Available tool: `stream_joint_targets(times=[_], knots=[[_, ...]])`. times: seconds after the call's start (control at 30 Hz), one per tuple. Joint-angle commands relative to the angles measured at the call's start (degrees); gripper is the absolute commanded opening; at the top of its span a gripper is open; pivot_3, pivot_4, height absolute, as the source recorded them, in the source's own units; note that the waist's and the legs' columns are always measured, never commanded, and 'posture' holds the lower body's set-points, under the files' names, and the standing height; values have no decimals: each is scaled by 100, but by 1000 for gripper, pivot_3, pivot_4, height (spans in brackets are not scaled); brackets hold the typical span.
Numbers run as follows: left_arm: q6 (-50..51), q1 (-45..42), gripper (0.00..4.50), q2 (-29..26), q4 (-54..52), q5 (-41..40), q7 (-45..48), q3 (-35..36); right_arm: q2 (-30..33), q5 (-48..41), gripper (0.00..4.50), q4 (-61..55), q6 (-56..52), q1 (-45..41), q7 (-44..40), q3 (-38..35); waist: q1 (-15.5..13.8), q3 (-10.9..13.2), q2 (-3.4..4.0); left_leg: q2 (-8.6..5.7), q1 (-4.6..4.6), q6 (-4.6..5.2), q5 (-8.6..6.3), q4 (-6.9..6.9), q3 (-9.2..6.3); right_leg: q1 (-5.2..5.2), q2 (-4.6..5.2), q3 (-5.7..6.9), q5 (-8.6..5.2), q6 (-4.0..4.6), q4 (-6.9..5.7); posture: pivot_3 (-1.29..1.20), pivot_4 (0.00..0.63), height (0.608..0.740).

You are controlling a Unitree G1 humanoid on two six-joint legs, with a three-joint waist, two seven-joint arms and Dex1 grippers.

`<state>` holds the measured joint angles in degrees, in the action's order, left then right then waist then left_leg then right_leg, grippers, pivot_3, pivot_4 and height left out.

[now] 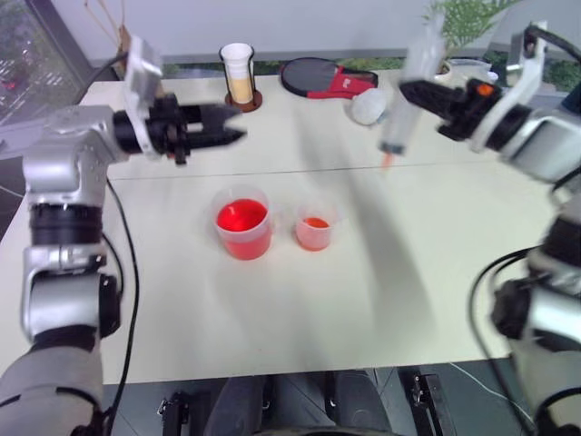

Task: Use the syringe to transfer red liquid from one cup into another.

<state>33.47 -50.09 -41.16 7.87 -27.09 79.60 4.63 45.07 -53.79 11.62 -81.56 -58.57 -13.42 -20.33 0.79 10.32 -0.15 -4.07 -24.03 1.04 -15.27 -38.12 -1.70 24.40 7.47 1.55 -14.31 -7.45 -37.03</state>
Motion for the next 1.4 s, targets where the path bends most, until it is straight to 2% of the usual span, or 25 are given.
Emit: stream_joint_targets(times=[0.03, 0.1, 0.23, 0.37, 0.53, 0.7, 0.77, 0.87, 0.97, 1.07, 1.13, 1.2, 1.3, 1.4], knots=[[476, 410, 2261, -354, -1632, -408, -163, -2, 256, 375, 1311, 855, -881, -266, -298, 602, 4, 0, -1, 0, -2, 0, 0, -1, 0, 2, 0, 0, 0, 0, 5, 0, 150, 740], [439, 835, 2261, -539, -2277, -314, -290, -127, 371, 586, 1311, 1281, -1080, -312, -519, 1046, 30, -3, 6, 0, -2, 0, 0, -3, 7, 2, 4, -2, 0, 0, 11, 0, 150, 740], [229, 1453, 2261, -466, -2970, -120, -769, -389, 255, 1185, 1311, 2055, -948, -504, -919, 1780, 19, -2, 10, -2, 0, 0, 1, -5, 17, 3, 7, 7, 0, 0, 9, 0, 150, 740], [32, 1789, 2261, -250, -3103, 102, -1287, -607, 45, 1808, 1311, 2692, -480, -656, -1424, 2474, -3, -2, 8, -5, -1, 2, 1, -13, 18, 2, 6, 8, 0, -1, 5, 0, 150, 740], [139, 1979, 2261, -93, -3314, -37, -1640, -618, -167, 2493, 1311, 3466, 6, -902, -1873, 2871, 1, -2, 8, -6, -2, 2, 0, -13, 17, 1, 4, 9, 1, -2, 4, 0, 150, 740], [340, 1999, 2333, -58, -3380, -335, -1922, -370, -234, 2917, 3606, 3774, 206, -1016, -2297, 3025, 2, -2, 8, -6, -2, 2, 1, -13, 15, 1, 3, 10, 1, -2, 4, 0, 150, 740], [483, 1942, 2333, -94, -3308, -532, -2014, -163, -194, 3025, 4479, 3746, 238, -1027, -2426, 2996, 4, -2, 8, -6, -1, 1, 1, -14, 16, 1, 2, 10, 1, -2, 4, 0, 150, 740], [739, 1834, 2333, -235, -3105, -1005, -2102, 414, 69, 3129, 4479, 3313, 557, -934, -2816, 2976, -2, -1, 9, -6, -1, 1, 1, -15, 14, 2, 1, 10, 1, -2, 4, 0, 150, 740], [1142, 1702, 2333, -450, -2755, -1607, -2284, 1232, 574, 3024, 4479, 2348, 1239, -575, -3573, 2818, -3, 0, 8, -6, -4, 1, 1, -15, 12, 5, 1, 12, 0, -3, 4, 0, 150, 740], [1335, 1937, 2333, -781, -2465, -1681, -2438, 1735, 1011, 2697, 4479, 1560, 2087, 85, -4182, 2051, 5, 0, 8, -5, -4, 3, -1, -13, 12, 6, -1, 14, 0, -4, 4, 0, 150, 740], [1334, 2588, 2333, -1081, -2253, -1485, -2344, 2047, 1261, 2584, 4479, 1005, 3121, 1003, -4603, 1336, 5, -2, 6, -3, 0, 3, -1, -9, 12, 1, -3, 15, 0, -5, 3, 0, 150, 740], [1277, 3329, 2333, -1273, -2052, -1361, -2203, 2323, 1442, 2622, 4479, 748, 3771, 1816, -4866, 934, 3, -3, 8, -2, 10, 5, -2, -3, 15, -4, -3, 13, 0, -5, -1, 0, 150, 740], [1108, 4155, 2333, -1341, -1695, -1235, -2053, 2565, 1425, 2757, 4479, 909, 4236, 2489, -4800, 687, 5, -2, 7, 0, 14, 6, -3, -8, 21, -8, -1, 11, -1, -4, 4, 0, 150, 740], [719, 4556, 2333, -1305, -1324, -970, -2055, 2552, 1219, 2816, 4479, 1118, 4444, 2740, -4522, 552, 1, -2, 8, 0, 25, 34, -20, -10, 28, -10, 6, 8, -1, -3, 2, 0, 150, 740]])
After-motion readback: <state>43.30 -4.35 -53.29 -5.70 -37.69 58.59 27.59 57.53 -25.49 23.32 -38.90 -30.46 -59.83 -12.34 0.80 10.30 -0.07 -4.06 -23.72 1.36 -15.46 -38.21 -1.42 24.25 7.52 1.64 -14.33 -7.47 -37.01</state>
